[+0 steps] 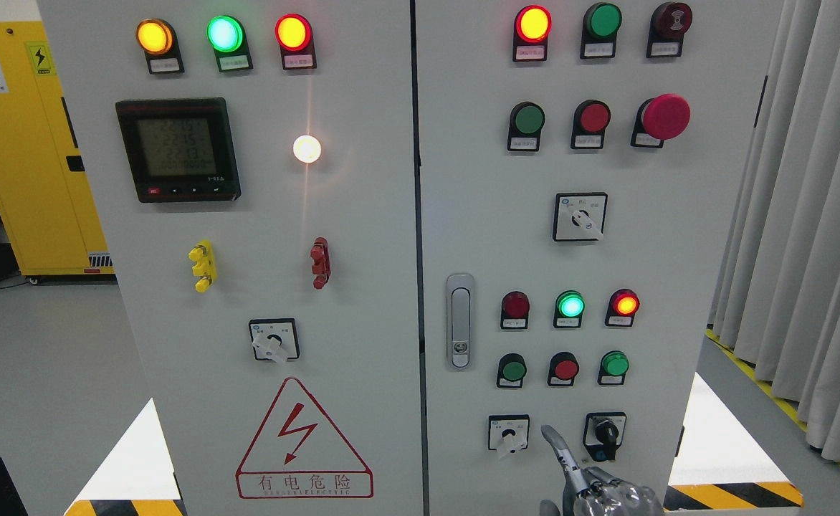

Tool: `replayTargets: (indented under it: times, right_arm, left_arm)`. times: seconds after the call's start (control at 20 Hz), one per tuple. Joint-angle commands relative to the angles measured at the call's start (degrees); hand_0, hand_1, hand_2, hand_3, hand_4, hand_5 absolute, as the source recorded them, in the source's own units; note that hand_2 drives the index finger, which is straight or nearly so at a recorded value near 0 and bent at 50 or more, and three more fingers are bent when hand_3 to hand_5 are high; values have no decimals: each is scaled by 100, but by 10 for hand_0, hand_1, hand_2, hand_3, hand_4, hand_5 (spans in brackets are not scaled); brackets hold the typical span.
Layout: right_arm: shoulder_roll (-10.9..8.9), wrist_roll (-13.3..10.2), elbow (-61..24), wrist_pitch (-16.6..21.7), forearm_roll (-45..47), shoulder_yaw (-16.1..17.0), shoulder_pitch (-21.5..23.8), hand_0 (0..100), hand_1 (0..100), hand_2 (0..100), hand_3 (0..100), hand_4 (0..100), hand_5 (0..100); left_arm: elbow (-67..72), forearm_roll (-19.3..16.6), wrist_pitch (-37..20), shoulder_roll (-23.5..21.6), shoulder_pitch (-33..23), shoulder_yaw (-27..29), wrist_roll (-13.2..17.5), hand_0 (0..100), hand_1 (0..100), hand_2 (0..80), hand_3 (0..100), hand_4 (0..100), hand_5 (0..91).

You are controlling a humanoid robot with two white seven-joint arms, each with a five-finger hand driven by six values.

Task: Press green start button
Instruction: 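Raise the right hand toward the lower green push button on the cabinet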

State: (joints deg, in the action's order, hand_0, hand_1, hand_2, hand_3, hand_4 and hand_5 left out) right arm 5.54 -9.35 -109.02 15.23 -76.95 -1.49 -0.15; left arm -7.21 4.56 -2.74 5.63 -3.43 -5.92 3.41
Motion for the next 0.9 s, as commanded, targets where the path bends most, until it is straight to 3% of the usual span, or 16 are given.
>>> replayTargets:
  times: [0.0, 0.5, 0.85]
  right_arm:
    - [-62, 82, 249, -47, -330, 122, -407, 777, 875, 0, 827, 832, 986]
    - [-44, 407, 504, -126, -321, -27, -767, 831, 889, 0, 838, 842, 989]
    - [-44, 425, 680, -231, -295, -115, -917, 849, 888, 0, 840, 837, 989]
  left_arm:
    - [0, 1, 1, -1, 0, -6, -7, 120, 556, 0, 0, 0, 0]
    - [0, 1, 1, -1, 0, 3, -7, 120, 556, 0, 0, 0, 0]
    - [0, 1, 1, -1, 0, -6, -7, 120, 556, 0, 0, 0, 0]
